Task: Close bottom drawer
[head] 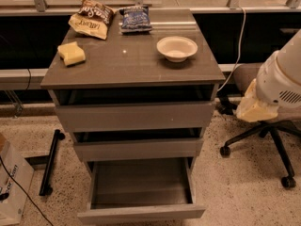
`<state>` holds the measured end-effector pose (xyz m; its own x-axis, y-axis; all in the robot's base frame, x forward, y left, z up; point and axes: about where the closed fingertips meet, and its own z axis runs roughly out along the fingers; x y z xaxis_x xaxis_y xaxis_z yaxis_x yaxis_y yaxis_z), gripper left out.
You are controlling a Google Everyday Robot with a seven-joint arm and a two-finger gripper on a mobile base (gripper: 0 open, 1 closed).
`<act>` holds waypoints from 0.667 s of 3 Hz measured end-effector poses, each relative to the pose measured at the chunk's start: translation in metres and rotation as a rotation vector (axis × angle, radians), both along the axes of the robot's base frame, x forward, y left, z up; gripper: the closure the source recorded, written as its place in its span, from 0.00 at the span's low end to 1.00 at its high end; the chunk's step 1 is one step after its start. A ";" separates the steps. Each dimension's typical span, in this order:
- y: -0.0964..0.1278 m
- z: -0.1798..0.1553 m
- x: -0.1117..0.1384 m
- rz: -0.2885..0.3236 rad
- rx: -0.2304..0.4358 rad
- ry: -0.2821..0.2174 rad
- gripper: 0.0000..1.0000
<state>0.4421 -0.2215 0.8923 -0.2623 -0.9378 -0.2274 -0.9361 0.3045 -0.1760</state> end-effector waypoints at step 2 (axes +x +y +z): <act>0.000 -0.004 -0.001 -0.002 -0.001 -0.002 1.00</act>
Offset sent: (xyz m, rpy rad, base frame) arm -0.0004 0.0011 -0.0080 -0.0094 0.0006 0.0008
